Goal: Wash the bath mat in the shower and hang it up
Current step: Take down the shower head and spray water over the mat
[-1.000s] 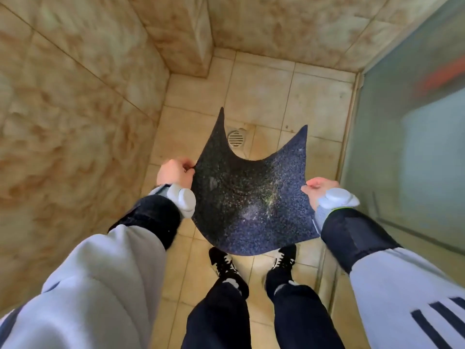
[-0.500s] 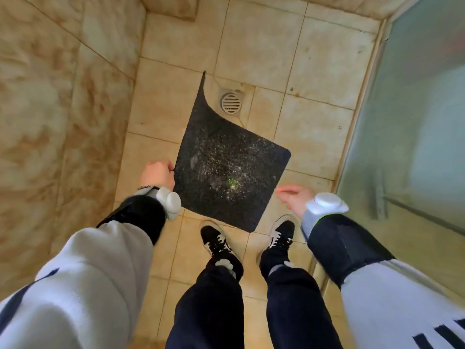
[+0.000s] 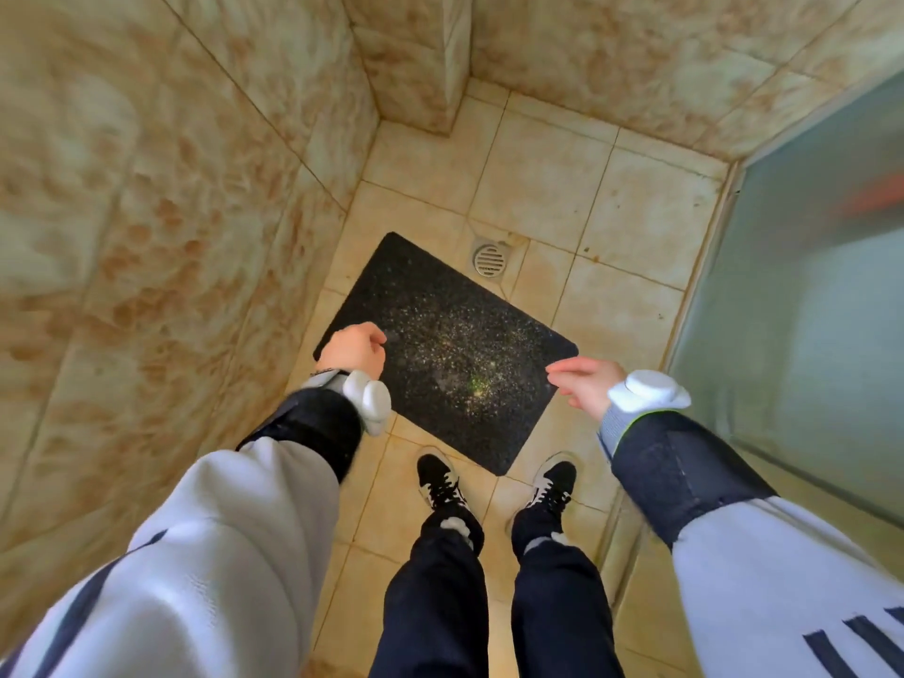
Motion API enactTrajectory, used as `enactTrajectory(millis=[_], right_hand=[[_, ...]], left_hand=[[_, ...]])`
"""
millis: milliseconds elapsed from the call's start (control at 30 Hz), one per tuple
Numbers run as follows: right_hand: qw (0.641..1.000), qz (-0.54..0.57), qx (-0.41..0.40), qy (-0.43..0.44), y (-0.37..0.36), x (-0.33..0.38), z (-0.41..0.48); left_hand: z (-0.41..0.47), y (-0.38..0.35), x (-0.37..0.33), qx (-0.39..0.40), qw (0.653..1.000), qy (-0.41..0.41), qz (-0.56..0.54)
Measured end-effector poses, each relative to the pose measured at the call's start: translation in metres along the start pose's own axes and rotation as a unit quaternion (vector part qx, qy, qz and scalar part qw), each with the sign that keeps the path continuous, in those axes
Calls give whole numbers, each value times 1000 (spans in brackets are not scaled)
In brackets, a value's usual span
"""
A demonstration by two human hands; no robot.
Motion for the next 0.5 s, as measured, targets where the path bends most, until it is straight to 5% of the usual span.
enactTrajectory(millis=[500], right_hand=[[965,-6,-107,238,180,295,-144]], left_hand=[[-221,304,-137,-57,947,-234,-214]])
Point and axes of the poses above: each hand's wrist, its own z-axis towards the middle knuckle, its own y-axis out of the back of the hand, x = y × z, the point moved 1 cm from there along z, towards the middle knuckle, and after that the axes turned 14 degrees about y, right-handed, at the moved point
